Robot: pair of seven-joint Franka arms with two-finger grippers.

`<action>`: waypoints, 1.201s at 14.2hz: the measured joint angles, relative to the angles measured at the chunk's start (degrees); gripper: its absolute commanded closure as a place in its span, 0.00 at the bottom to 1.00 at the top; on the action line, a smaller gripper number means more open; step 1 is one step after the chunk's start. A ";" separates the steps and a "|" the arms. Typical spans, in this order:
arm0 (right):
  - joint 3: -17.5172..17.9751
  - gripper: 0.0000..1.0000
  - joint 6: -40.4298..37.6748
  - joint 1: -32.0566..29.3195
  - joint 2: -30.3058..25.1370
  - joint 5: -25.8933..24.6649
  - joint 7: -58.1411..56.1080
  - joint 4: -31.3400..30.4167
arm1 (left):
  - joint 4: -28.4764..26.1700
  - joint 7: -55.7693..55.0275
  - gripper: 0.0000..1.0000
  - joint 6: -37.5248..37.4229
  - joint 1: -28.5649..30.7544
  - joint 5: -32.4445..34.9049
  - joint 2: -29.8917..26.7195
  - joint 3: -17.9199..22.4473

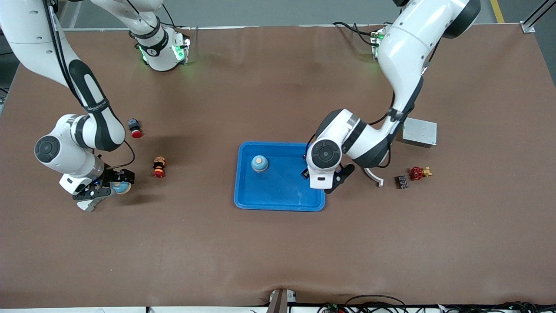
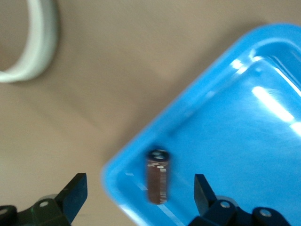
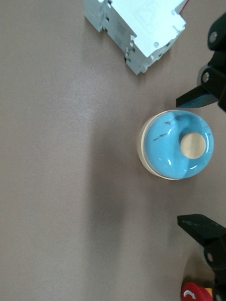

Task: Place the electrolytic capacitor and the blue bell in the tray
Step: 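Move the right gripper to the second bell while the left gripper returns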

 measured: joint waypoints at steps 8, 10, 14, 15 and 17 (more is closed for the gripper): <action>-0.05 0.00 0.64 -0.64 0.05 0.00 -0.34 -0.57 | -2.43 26.06 0.00 -10.18 11.85 5.15 -8.56 0.18; -0.06 0.81 0.73 -0.89 0.07 0.00 -0.48 -0.59 | -3.42 32.83 0.00 -10.13 16.52 5.58 -9.51 0.18; 0.00 1.00 0.82 -0.89 -0.05 0.00 -0.48 -0.57 | -3.87 45.53 0.00 -6.49 25.66 5.64 -10.98 0.07; 0.03 1.00 0.82 -0.89 -0.07 0.00 -0.48 -0.56 | -4.51 47.73 0.00 -4.45 27.23 5.82 -11.15 0.07; 0.23 1.00 0.78 -0.86 -0.06 0.01 -0.48 -0.47 | -7.52 49.15 0.00 1.90 29.03 7.45 -11.43 0.00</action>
